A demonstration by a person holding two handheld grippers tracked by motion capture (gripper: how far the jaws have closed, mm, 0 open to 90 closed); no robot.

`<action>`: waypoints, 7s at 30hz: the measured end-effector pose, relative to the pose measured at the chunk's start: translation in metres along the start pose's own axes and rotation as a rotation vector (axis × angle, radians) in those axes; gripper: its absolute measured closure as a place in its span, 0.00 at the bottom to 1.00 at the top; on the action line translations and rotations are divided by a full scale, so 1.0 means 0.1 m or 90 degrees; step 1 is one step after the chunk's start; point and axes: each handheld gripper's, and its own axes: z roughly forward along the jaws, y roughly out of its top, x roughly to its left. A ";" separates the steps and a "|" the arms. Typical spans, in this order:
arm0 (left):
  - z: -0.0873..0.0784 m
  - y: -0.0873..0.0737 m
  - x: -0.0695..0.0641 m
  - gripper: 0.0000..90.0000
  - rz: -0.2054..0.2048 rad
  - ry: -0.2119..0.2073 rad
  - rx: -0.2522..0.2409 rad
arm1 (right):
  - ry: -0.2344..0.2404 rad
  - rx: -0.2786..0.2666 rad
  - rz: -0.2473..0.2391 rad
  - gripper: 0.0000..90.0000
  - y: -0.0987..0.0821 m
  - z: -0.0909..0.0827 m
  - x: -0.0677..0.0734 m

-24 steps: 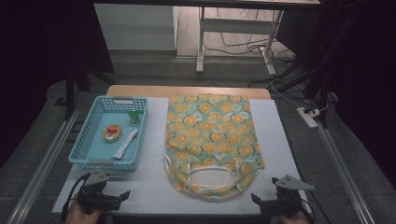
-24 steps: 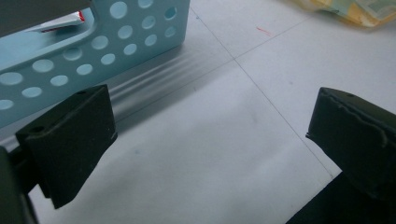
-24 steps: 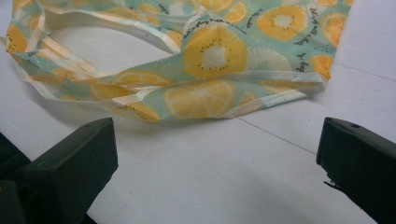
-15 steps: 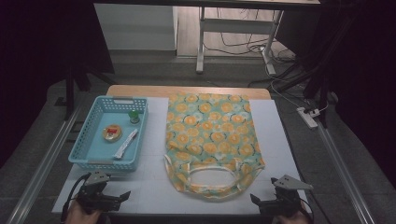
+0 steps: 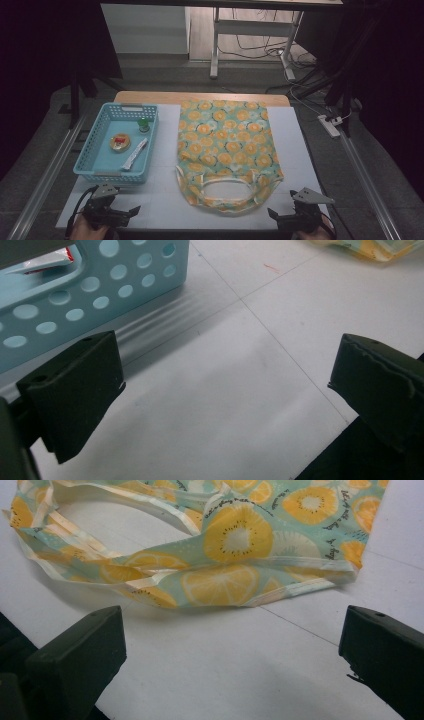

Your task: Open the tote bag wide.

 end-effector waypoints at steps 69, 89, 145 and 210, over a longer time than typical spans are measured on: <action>0.02 0.02 0.06 0.00 -0.017 0.008 -0.008 | 0.155 0.060 -0.110 0.00 0.62 0.62 0.49; 0.02 0.02 0.06 0.00 -0.013 0.004 -0.005 | 0.203 0.129 -0.176 0.22 0.60 1.01 0.68; 0.01 0.01 0.08 0.00 -0.016 -0.015 -0.015 | 0.206 0.018 -0.141 1.00 1.74 1.31 0.06; 0.02 0.01 0.06 0.00 -0.004 -0.017 -0.009 | 0.113 0.055 -0.075 0.63 1.85 2.16 -0.44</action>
